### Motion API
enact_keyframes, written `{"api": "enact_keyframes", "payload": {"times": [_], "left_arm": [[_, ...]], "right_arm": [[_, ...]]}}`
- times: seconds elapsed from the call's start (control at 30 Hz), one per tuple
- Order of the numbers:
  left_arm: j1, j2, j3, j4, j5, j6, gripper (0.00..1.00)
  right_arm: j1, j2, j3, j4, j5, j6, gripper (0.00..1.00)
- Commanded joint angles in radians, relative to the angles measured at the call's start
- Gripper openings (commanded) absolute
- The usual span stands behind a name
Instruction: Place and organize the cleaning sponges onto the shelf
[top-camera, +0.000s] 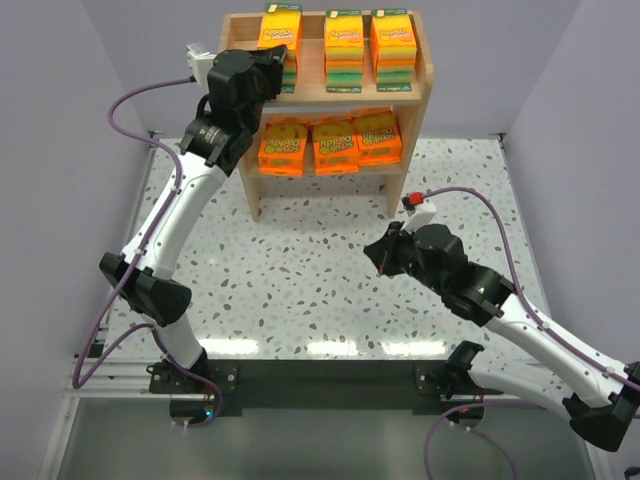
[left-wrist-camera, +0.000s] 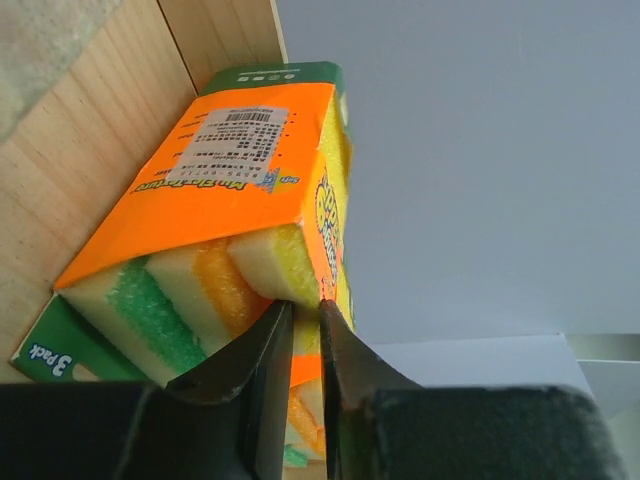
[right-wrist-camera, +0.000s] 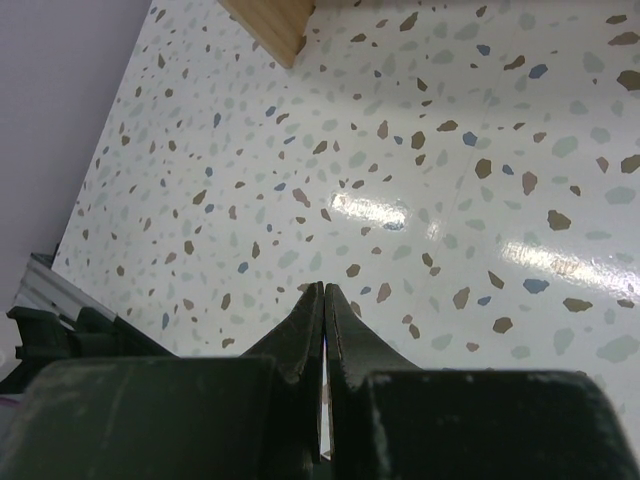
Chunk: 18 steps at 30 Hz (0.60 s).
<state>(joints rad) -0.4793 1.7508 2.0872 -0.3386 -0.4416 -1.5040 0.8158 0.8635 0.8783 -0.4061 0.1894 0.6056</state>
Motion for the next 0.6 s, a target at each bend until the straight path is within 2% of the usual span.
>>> {"api": "enact_keyframes", "payload": {"times": [0.0, 0.07, 0.13, 0.17, 0.23, 0.27, 0.3, 0.4, 0.43, 0.5, 0.53, 0.57], "left_arm": [[-0.002, -0.019, 0.010, 0.012, -0.019, 0.002, 0.24], [-0.002, -0.030, -0.016, 0.067, -0.006, 0.039, 0.39], [-0.002, -0.048, -0.035, 0.114, 0.015, 0.074, 0.49], [-0.002, -0.056, -0.047, 0.172, 0.026, 0.114, 0.59], [-0.002, -0.083, -0.082, 0.235, 0.055, 0.165, 0.71], [-0.002, -0.094, -0.107, 0.301, 0.069, 0.226, 0.81], [-0.002, -0.118, -0.114, 0.320, 0.089, 0.258, 0.85], [-0.002, -0.195, -0.188, 0.426, 0.157, 0.391, 0.97], [-0.002, -0.221, -0.217, 0.452, 0.187, 0.428, 0.99], [-0.002, -0.325, -0.330, 0.507, 0.266, 0.523, 1.00], [-0.002, -0.367, -0.379, 0.524, 0.294, 0.557, 1.00], [-0.002, -0.408, -0.476, 0.535, 0.322, 0.617, 1.00]], "right_arm": [[-0.003, -0.001, 0.010, -0.008, 0.007, -0.015, 0.02], [-0.003, 0.006, 0.008, 0.000, -0.008, -0.013, 0.04], [-0.003, 0.011, 0.005, 0.007, -0.018, -0.012, 0.06], [-0.004, 0.009, 0.004, 0.010, -0.018, -0.010, 0.07], [-0.003, 0.006, 0.001, 0.016, -0.019, -0.013, 0.10], [-0.003, 0.003, 0.001, 0.016, -0.018, -0.013, 0.13], [-0.004, 0.002, 0.001, 0.018, -0.018, -0.020, 0.17], [-0.004, -0.009, 0.001, 0.016, -0.013, -0.035, 0.38], [-0.003, -0.012, 0.001, 0.010, -0.010, -0.040, 0.54], [-0.004, -0.029, -0.005, 0.007, 0.001, -0.052, 0.68], [-0.004, -0.037, -0.009, 0.003, 0.013, -0.058, 0.79], [-0.003, -0.052, -0.015, 0.003, 0.021, -0.064, 0.83]]}}
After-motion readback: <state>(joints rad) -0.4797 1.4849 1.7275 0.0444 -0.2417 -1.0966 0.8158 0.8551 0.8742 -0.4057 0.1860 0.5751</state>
